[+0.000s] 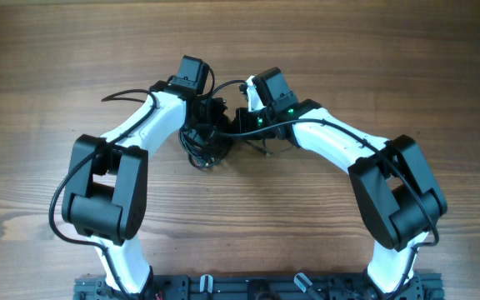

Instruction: Untangle cables

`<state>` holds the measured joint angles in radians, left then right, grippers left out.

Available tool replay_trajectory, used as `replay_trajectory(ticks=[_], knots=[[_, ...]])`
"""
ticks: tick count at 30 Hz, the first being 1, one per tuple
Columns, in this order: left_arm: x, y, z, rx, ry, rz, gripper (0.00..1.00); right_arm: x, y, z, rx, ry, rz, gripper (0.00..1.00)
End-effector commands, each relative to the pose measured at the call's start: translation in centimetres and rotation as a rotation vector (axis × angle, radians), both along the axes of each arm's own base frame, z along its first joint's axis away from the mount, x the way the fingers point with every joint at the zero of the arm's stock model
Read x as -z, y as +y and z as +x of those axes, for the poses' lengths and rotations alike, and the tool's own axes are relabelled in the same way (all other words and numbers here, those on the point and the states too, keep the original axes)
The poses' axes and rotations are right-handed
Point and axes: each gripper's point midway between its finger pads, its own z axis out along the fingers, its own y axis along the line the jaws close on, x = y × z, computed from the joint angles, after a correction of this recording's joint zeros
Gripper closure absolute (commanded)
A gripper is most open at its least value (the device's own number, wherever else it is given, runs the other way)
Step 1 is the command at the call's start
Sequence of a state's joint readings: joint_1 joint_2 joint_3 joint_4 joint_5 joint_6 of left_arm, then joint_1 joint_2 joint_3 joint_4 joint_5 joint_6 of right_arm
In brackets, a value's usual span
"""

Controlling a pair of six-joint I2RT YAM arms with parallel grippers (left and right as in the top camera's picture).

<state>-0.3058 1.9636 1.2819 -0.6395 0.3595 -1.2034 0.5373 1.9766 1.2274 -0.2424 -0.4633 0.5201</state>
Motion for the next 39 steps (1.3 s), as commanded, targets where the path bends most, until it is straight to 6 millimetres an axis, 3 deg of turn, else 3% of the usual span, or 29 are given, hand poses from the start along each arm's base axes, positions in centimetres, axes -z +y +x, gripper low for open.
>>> replay_trajectory(ticks=[1,7,9,15,20,24,28,30,31,33,36,39], knots=[[0.8,-0.3,-0.4,-0.003,0.016,0.020,0.81,-1.4,0.3,0.5,0.004,-0.027,0.025,0.96],[0.9,-0.5,-0.6,0.006,0.007,0.045,0.84,-1.4,0.2,0.4,0.004,-0.025,0.024,0.96],[0.9,-0.7,-0.6,0.012,0.008,0.042,0.96,-1.3,0.1,0.5,0.009,-0.024,0.016,0.96],[-0.5,-1.2,-0.7,0.127,-0.006,-0.122,0.96,0.0,-1.7,0.9,0.069,-0.029,-0.093,0.96],[-3.0,-0.8,-0.4,0.246,-0.072,-0.357,0.96,0.4,-2.4,1.1,0.091,-0.037,-0.134,0.96],[-2.9,0.5,-0.9,0.248,-0.051,-0.353,0.96,1.0,-3.7,1.3,0.129,-0.043,-0.202,0.96],[-3.1,0.5,-1.0,0.246,-0.045,-0.372,0.96,1.4,-4.5,1.5,0.150,-0.049,-0.243,0.96],[-4.2,-0.2,-1.2,0.250,-0.045,-0.460,0.96,1.5,-4.8,1.6,0.158,-0.053,-0.260,0.96],[-5.5,-0.7,-1.3,0.270,-0.062,-0.549,0.96,1.6,-4.8,1.5,0.158,-0.052,-0.260,0.96],[-6.1,-0.8,-1.3,0.285,-0.077,-0.592,0.96,1.5,-4.6,1.4,0.150,-0.046,-0.249,0.96],[-4.3,0.1,-1.3,0.278,-0.064,-0.467,0.96,0.5,-2.1,0.2,0.017,-0.032,-0.124,0.95],[-3.0,0.8,-1.6,0.328,-0.079,-0.365,0.96,-0.2,-0.9,-0.4,-0.063,-0.037,-0.051,0.82]])
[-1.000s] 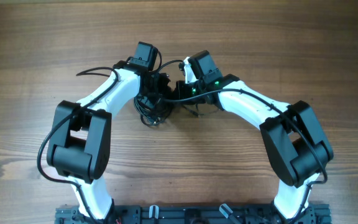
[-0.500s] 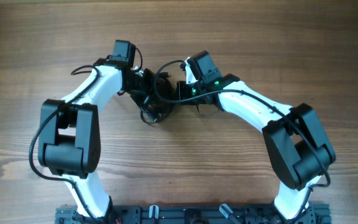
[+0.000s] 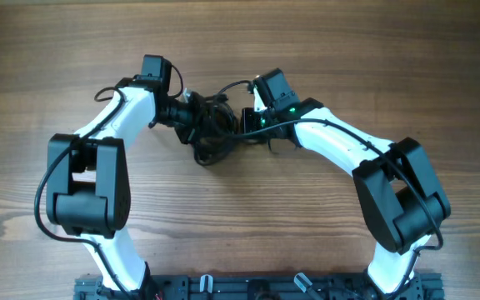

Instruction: Untangle cables

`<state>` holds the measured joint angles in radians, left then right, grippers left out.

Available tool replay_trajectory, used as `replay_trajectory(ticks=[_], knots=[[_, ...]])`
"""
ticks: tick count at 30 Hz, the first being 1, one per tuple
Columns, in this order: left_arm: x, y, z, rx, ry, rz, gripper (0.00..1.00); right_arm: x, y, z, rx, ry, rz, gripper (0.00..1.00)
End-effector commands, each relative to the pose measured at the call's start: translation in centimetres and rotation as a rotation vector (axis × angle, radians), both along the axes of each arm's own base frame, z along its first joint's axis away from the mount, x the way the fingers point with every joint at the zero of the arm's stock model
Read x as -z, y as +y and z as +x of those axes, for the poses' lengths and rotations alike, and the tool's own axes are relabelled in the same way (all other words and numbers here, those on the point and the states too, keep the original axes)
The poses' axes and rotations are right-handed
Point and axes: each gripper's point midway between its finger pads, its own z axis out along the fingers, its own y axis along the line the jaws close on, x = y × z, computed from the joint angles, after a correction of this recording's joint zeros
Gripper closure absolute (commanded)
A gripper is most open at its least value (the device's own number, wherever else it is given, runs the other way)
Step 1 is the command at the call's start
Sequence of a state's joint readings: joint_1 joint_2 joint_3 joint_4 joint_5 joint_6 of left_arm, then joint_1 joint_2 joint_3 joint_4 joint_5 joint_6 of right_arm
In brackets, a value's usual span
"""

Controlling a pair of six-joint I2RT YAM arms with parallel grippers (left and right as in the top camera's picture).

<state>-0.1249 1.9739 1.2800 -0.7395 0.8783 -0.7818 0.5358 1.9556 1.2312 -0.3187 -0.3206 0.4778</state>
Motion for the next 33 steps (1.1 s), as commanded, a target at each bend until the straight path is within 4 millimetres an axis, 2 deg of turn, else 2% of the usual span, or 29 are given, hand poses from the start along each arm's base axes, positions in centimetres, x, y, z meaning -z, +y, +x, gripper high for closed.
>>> replay_trajectory(ticks=[1,5,8,10,13,15,18,26,33], knots=[[1.5,0.6,-0.1,0.107,-0.122,0.106,0.96,-1.1,1.5,-1.0,-0.112,0.020,0.104,0.80],[1.5,0.6,0.1,0.288,-0.332,0.109,0.96,-2.9,1.3,-1.4,-0.174,0.088,0.274,0.79],[1.3,0.4,1.3,0.295,-0.408,0.108,0.96,-4.2,1.5,-2.0,-0.210,0.135,0.380,0.79],[1.2,0.3,1.8,0.294,-0.435,0.108,0.96,-3.9,1.6,-2.7,-0.212,0.159,0.368,0.79],[1.3,0.3,1.6,0.333,-0.463,0.108,0.96,-2.3,1.0,-2.8,-0.161,0.170,0.266,0.79],[0.9,-0.1,1.3,0.335,-0.458,0.075,0.96,-2.2,1.3,-2.9,-0.135,0.188,0.263,0.79],[-0.7,-1.4,0.6,0.363,-0.491,-0.052,0.96,-1.8,1.2,-2.5,-0.075,0.193,0.230,0.79],[-0.8,-1.8,0.2,0.370,-0.479,-0.066,0.96,-2.2,1.8,-1.3,-0.060,0.138,0.240,0.76],[-1.5,-2.3,-0.2,0.387,-0.498,-0.121,0.96,-1.5,0.8,-0.2,-0.011,0.091,0.175,0.76]])
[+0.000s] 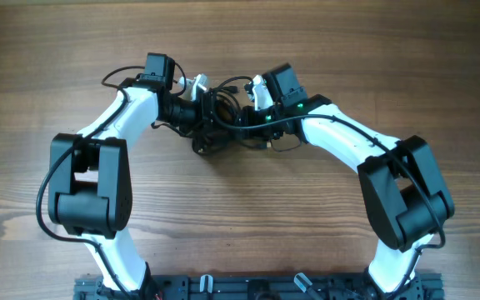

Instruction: Untangle cables

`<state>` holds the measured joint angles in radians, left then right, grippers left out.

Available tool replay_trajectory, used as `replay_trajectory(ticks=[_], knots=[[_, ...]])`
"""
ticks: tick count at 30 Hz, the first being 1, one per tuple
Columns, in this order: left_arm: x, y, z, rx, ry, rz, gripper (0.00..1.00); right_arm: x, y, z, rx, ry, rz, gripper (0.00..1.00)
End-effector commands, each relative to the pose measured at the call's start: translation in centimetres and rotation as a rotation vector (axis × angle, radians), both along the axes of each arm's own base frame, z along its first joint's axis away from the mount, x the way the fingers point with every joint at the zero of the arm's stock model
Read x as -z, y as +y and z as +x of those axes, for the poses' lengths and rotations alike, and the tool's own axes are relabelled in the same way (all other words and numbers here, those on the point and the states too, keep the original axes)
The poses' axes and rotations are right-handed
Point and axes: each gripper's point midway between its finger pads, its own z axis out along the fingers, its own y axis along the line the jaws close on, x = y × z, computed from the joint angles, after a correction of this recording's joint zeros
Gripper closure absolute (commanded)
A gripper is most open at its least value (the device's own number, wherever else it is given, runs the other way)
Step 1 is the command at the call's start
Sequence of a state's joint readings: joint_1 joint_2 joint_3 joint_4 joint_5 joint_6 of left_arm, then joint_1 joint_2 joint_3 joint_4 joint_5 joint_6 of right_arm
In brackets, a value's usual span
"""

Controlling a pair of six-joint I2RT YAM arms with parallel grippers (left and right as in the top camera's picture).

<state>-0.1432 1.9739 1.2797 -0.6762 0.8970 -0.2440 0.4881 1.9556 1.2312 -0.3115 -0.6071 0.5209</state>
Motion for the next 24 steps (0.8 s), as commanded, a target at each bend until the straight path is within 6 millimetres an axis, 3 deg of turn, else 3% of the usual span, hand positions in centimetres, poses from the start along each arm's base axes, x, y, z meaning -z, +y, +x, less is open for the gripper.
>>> replay_trajectory(ticks=[1,7,11,17,24], knots=[[-1.1,-1.3,-0.9,0.053,-0.003,-0.086,0.96,0.5,-1.0,1.7,0.065,-0.053,-0.065,0.76],[-0.8,-1.1,-0.9,0.057,-0.012,-0.068,0.96,0.6,-1.1,1.8,0.091,-0.044,-0.075,0.73],[2.5,1.8,0.3,-0.113,0.081,0.184,0.96,1.5,-2.2,1.7,0.150,-0.002,-0.130,0.73],[2.6,1.9,0.4,-0.120,0.078,0.195,0.94,1.8,-1.6,0.9,0.173,0.031,-0.146,0.74],[2.7,2.1,0.5,-0.123,0.074,0.205,0.91,1.9,-1.3,1.6,0.194,-0.022,-0.173,0.77]])
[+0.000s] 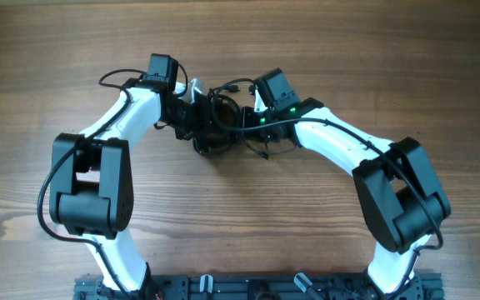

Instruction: Untangle cables

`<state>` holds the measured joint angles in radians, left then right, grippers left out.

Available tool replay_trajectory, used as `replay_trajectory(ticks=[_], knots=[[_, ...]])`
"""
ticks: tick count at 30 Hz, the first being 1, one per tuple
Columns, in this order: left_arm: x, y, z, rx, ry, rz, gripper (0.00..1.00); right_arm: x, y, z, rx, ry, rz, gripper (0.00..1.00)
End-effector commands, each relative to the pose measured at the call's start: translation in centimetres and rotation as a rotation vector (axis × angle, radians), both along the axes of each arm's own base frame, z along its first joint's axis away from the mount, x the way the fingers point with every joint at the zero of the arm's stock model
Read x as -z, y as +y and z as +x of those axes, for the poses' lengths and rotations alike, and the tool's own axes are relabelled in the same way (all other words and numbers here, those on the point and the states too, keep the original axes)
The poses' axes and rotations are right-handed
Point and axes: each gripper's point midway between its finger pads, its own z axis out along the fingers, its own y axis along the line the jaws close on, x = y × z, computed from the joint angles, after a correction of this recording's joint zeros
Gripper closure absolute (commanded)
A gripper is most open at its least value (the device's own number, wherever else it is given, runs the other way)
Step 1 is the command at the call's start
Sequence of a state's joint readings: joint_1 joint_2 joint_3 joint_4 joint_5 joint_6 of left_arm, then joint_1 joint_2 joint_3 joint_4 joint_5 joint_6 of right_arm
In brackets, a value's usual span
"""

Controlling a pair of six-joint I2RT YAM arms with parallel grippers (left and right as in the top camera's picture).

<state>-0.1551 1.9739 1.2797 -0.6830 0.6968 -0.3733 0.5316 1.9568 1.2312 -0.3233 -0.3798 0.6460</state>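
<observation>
A tangle of black cables (217, 125) lies in the overhead view at the back middle of the wooden table, with one loop (227, 86) arching away from it. My left gripper (197, 118) reaches into the tangle from the left and looks shut on it. My right gripper (242, 122) presses in from the right and also looks shut on cable. Both sets of fingertips are largely buried in the black strands. A small white piece (192, 87) shows beside the left wrist.
Bare wooden table (373, 58) surrounds the tangle on all sides. The two arm bases stand at the front edge on a black rail (248, 287). The left arm's own black cable (115, 77) loops out to the left of its wrist.
My left gripper has shifted slightly right and toward the tangle. My right wrist has moved a little left and forward. The bundle between them sits more bunched together.
At first both wrists crowded together over the tangle, which lay nearer the front under the left arm. Then my left wrist had swung out to the left with the bundle stretched toward it. After that the cables sat spread between both grippers, farther back, and now they are bunched again.
</observation>
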Motion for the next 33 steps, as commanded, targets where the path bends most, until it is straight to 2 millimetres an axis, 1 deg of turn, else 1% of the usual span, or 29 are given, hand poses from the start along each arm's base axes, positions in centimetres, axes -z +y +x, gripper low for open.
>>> replay_trajectory(ticks=[1,2,6,10,13,20,22,24,25,26,28,31,33], knots=[[0.3,0.2,0.0,-0.007,0.001,0.014,0.90,0.1,-0.3,0.7,0.028,-0.020,-0.020,0.80],[0.3,0.2,0.0,-0.007,0.001,0.014,0.91,0.3,-0.6,0.7,0.037,-0.023,-0.039,0.89],[0.3,0.2,0.0,-0.007,0.001,0.014,0.90,0.7,-1.3,0.8,0.056,-0.023,-0.077,0.96],[0.3,0.2,0.0,-0.007,0.001,0.014,0.88,1.7,-1.7,0.3,0.056,-0.019,-0.090,0.96],[0.3,0.2,0.0,-0.007,0.000,0.014,0.88,2.3,-2.4,0.3,0.072,-0.031,-0.120,0.96],[0.3,0.2,0.0,-0.011,0.004,0.014,0.88,2.6,-2.6,0.1,0.031,-0.051,-0.142,0.96],[0.3,0.1,0.0,-0.033,0.025,0.016,0.87,2.5,-2.2,-0.2,0.017,-0.040,-0.120,0.96],[0.9,0.2,0.0,-0.076,0.052,0.065,0.86,2.2,-1.5,-0.6,-0.007,-0.022,-0.079,0.96],[1.2,0.3,0.0,-0.101,0.063,0.098,0.85,2.0,-1.0,-0.8,-0.030,-0.020,-0.052,0.96],[1.6,0.3,0.0,-0.134,0.078,0.137,0.82,1.5,-0.1,-1.2,-0.079,-0.023,-0.004,0.96],[1.7,-0.2,-0.1,-0.135,0.080,0.148,0.80,1.0,0.6,-1.5,-0.110,-0.017,0.038,0.96],[1.6,-1.5,-0.2,-0.125,0.070,0.146,0.81,0.4,1.3,-1.8,-0.133,-0.011,0.088,0.96],[1.9,-1.2,-0.1,-0.210,0.118,0.172,0.78,-0.2,2.1,-2.0,-0.160,-0.009,0.139,0.96]])
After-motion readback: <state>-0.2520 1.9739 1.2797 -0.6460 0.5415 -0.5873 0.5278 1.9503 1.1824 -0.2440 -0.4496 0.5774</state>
